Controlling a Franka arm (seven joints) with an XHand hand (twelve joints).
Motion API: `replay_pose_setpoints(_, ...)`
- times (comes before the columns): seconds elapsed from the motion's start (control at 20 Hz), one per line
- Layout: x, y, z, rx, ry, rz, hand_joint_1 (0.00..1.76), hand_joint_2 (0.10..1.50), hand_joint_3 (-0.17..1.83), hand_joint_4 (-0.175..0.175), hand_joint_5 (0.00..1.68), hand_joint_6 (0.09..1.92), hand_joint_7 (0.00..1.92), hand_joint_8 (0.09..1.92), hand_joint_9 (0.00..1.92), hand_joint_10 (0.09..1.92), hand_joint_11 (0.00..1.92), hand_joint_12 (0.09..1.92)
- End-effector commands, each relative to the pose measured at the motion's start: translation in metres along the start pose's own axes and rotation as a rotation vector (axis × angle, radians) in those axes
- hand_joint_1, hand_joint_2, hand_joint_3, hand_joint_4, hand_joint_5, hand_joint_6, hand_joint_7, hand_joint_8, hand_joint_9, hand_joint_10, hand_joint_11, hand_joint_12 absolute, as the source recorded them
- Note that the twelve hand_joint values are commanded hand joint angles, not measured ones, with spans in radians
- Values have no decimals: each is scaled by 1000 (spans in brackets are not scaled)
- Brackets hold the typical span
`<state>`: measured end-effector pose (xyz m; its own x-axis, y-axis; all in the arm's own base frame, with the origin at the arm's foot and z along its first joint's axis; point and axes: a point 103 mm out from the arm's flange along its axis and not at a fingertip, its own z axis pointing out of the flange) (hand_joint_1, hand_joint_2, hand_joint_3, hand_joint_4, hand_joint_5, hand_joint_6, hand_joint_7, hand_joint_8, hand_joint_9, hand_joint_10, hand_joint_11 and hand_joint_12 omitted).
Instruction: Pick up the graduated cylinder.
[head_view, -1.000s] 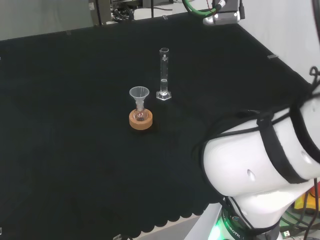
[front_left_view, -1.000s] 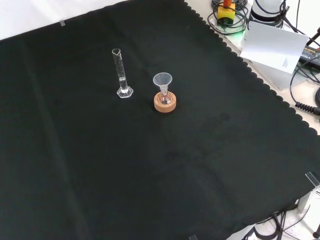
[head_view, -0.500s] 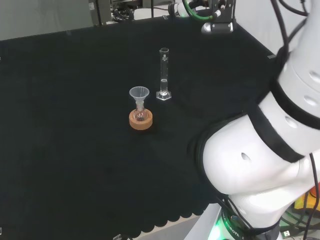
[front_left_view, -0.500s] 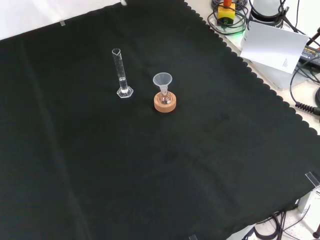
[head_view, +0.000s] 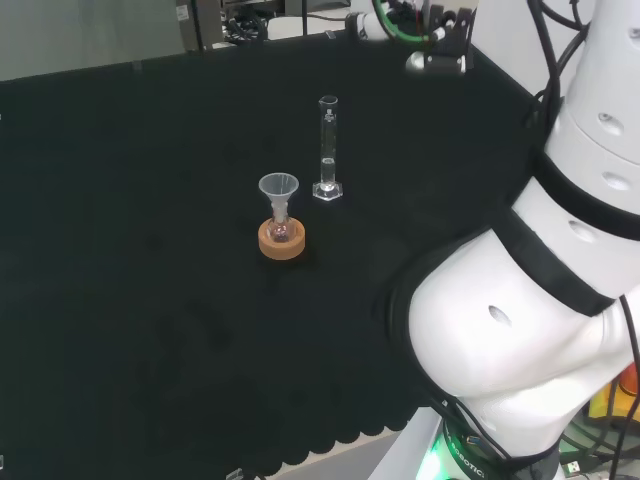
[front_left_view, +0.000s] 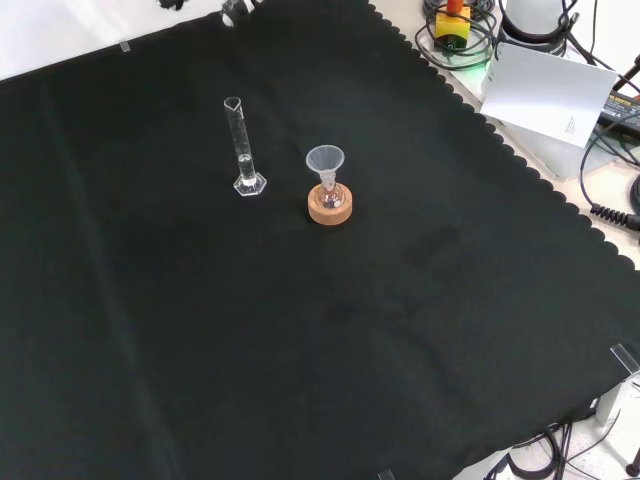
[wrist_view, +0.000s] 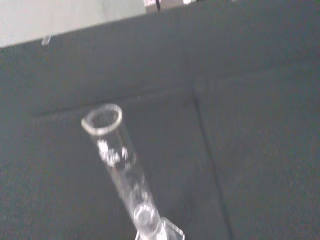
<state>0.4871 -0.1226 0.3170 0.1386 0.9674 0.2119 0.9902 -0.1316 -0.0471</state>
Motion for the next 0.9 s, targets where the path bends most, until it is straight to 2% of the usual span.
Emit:
replay_pose_setpoints(0.05,-23,33,75,21,128,-100,406,1136,-77,-27,282,87,142,623,372,681,195,1373)
replay_pose_setpoints(0.3,-25,32,88,44,126,-93,416,1130,-83,-25,292,87,146,627,377,680,196,1374)
replay_pose_setpoints(0.55,-25,31,91,40,133,-98,421,1130,-85,-25,302,87,152,631,381,678,195,1374)
replay_pose_setpoints(0.9,-34,27,107,7,237,-154,449,1124,-91,-26,308,87,175,642,397,678,194,1372)
